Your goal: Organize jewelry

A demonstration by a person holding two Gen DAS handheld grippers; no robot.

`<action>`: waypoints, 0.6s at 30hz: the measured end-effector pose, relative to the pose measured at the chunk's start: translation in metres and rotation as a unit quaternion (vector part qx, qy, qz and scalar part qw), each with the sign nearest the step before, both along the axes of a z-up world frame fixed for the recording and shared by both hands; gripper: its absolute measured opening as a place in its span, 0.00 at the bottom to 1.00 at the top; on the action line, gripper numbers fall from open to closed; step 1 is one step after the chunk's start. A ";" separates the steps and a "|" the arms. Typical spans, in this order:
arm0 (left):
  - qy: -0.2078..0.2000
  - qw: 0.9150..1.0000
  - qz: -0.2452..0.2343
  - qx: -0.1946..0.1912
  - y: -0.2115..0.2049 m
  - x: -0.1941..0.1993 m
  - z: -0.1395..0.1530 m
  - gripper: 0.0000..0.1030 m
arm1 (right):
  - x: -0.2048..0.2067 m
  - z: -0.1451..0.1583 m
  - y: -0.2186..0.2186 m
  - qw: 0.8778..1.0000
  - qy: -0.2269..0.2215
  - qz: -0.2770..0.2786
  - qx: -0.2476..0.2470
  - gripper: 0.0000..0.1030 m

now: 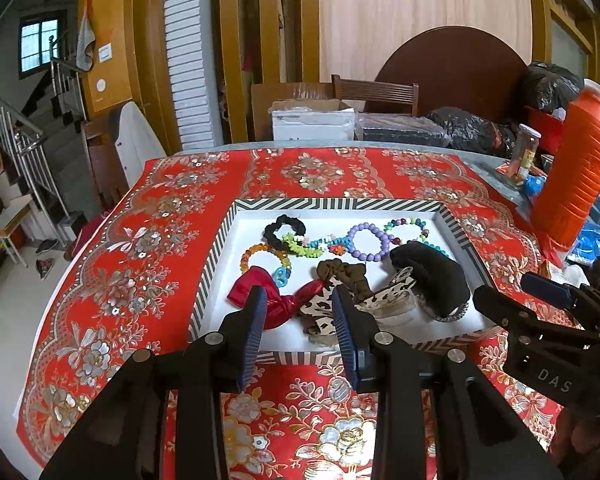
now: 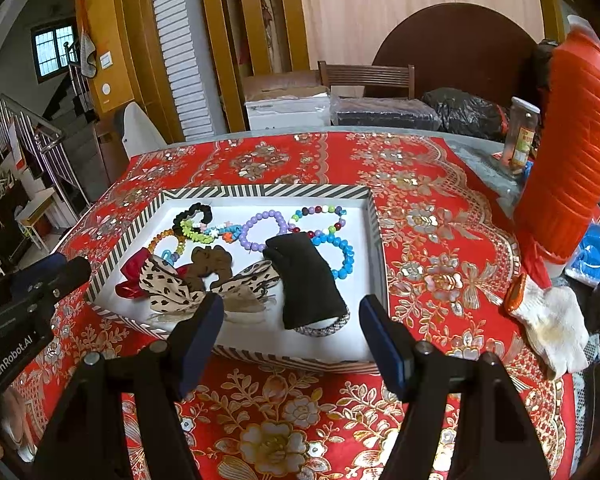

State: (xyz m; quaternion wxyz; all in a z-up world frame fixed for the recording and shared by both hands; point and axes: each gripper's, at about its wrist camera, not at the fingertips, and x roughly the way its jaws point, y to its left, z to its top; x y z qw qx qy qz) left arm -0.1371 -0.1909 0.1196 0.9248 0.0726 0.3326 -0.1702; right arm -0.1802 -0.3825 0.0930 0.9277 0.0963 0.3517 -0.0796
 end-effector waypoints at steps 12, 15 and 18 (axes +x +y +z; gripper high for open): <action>0.003 1.000 0.005 0.001 0.000 0.000 -0.002 0.28 | 0.001 0.000 0.000 1.000 0.002 0.002 -0.001 0.72; 0.002 1.000 0.006 0.001 0.001 0.000 -0.002 0.28 | 0.001 -0.002 0.000 1.000 0.005 0.005 0.000 0.72; 0.002 1.000 0.004 0.000 0.001 0.000 -0.003 0.28 | 0.001 -0.002 0.001 1.000 0.004 0.007 -0.002 0.72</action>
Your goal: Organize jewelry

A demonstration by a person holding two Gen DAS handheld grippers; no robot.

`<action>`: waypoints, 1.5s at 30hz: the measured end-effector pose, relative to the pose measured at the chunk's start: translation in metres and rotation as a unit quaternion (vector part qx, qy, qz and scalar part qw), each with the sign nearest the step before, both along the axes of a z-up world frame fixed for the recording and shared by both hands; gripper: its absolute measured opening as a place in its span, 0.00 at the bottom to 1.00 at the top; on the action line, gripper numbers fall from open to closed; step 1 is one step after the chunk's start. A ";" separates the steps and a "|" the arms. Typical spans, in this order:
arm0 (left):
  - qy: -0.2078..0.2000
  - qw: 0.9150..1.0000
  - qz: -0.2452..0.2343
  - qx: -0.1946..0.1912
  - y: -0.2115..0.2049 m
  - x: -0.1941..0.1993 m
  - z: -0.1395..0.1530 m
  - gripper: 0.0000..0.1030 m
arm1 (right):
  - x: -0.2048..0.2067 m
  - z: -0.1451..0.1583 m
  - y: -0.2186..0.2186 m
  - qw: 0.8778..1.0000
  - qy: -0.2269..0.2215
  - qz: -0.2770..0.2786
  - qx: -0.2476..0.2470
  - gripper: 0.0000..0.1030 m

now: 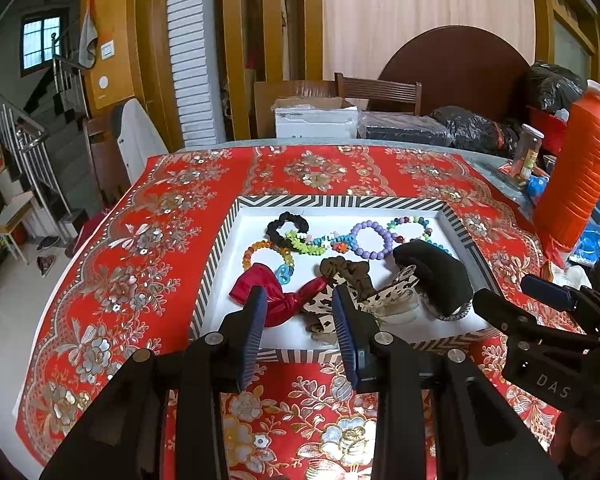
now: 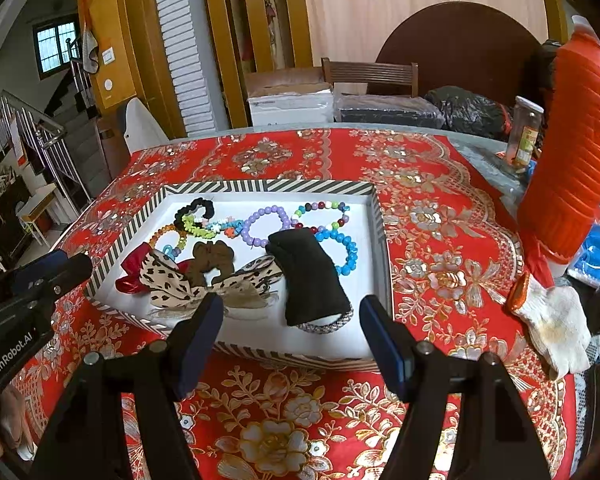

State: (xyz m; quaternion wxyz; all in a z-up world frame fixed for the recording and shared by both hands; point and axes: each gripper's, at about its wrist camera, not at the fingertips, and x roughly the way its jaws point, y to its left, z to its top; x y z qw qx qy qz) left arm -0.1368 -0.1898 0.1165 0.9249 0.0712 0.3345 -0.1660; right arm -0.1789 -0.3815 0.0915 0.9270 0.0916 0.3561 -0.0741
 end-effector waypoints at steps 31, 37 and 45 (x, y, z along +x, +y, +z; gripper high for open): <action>0.010 1.000 -0.005 -0.001 -0.003 -0.001 -0.005 0.28 | 0.002 -0.005 0.000 1.000 0.006 0.002 0.003 0.72; 0.011 1.000 -0.007 -0.002 -0.005 -0.001 -0.005 0.28 | 0.003 -0.005 0.000 1.000 0.007 0.003 0.003 0.72; 0.014 1.000 -0.016 -0.010 -0.008 -0.001 -0.007 0.28 | 0.004 -0.008 0.000 1.000 0.009 0.004 0.004 0.72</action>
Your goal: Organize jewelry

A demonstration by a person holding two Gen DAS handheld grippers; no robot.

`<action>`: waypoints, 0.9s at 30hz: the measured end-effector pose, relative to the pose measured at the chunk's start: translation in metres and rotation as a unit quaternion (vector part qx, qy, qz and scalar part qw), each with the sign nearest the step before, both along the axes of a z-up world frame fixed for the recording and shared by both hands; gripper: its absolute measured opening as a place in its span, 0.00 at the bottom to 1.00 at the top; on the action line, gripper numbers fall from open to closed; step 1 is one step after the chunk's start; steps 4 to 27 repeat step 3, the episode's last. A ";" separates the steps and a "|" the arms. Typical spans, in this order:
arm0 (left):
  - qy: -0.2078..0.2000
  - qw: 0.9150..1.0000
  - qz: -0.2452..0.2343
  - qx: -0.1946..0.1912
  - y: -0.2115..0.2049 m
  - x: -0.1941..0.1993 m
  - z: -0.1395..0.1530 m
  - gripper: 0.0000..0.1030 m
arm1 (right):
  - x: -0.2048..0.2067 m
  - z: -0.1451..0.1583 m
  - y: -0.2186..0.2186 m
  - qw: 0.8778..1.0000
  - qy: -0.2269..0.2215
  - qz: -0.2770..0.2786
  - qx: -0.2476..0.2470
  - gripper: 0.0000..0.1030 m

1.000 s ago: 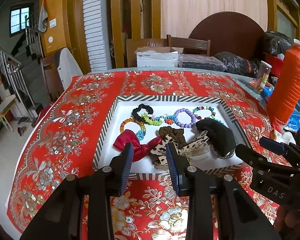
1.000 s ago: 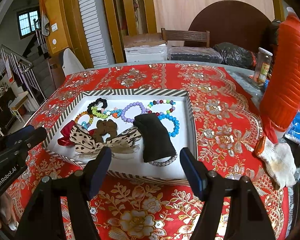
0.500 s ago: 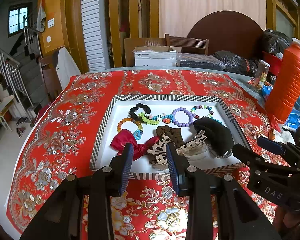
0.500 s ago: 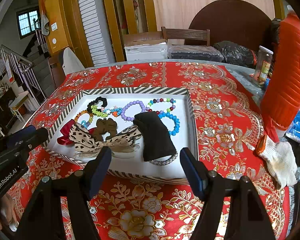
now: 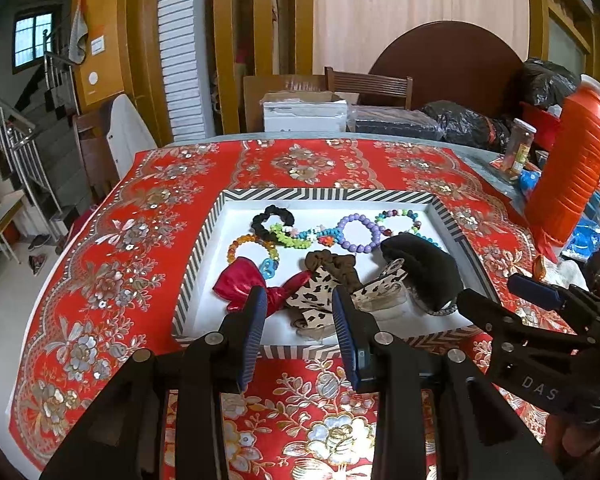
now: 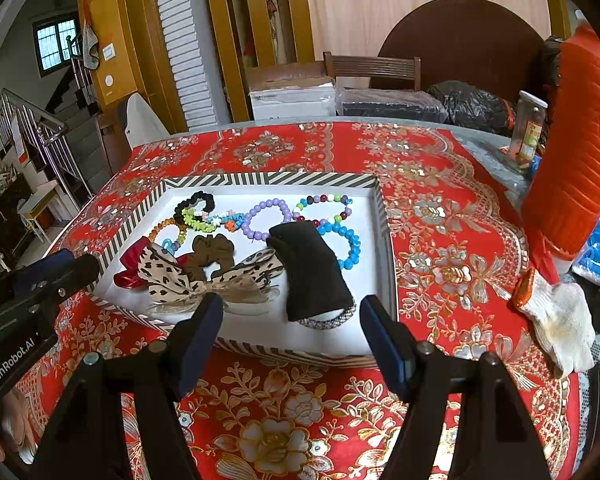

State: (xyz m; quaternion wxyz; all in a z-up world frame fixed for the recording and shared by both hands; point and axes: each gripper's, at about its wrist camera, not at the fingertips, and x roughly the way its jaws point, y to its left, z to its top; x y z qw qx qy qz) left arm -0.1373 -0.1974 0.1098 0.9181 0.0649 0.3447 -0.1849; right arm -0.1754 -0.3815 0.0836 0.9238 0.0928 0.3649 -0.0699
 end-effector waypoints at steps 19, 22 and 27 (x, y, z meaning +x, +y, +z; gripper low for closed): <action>0.005 1.000 0.000 -0.008 0.003 0.002 -0.002 0.28 | 0.000 -0.003 0.000 1.000 0.002 0.001 0.002 0.72; 0.005 1.000 0.000 -0.008 0.003 0.002 -0.002 0.28 | 0.000 -0.003 0.000 1.000 0.002 0.001 0.002 0.72; 0.005 1.000 0.000 -0.008 0.003 0.002 -0.002 0.28 | 0.000 -0.003 0.000 1.000 0.002 0.001 0.002 0.72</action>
